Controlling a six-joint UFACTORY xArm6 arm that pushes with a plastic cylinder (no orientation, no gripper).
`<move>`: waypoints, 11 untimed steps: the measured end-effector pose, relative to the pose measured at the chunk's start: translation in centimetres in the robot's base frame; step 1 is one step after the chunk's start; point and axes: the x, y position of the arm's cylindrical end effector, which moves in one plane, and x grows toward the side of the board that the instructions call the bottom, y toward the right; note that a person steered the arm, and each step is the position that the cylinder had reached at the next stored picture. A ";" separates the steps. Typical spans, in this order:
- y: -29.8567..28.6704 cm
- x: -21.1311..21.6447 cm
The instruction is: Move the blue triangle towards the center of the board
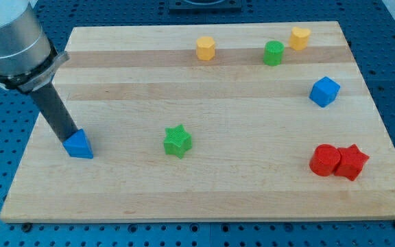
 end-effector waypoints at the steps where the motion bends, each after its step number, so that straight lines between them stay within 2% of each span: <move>1: -1.3 2.8; 2: -0.5 7.2; 3: 2.9 11.7; 4: 2.9 6.7; 5: 2.9 -0.7; 6: 2.9 -4.1; 8: 2.0 -4.3; 9: -1.1 -4.2; 10: -1.3 -4.9; 11: -1.4 -9.7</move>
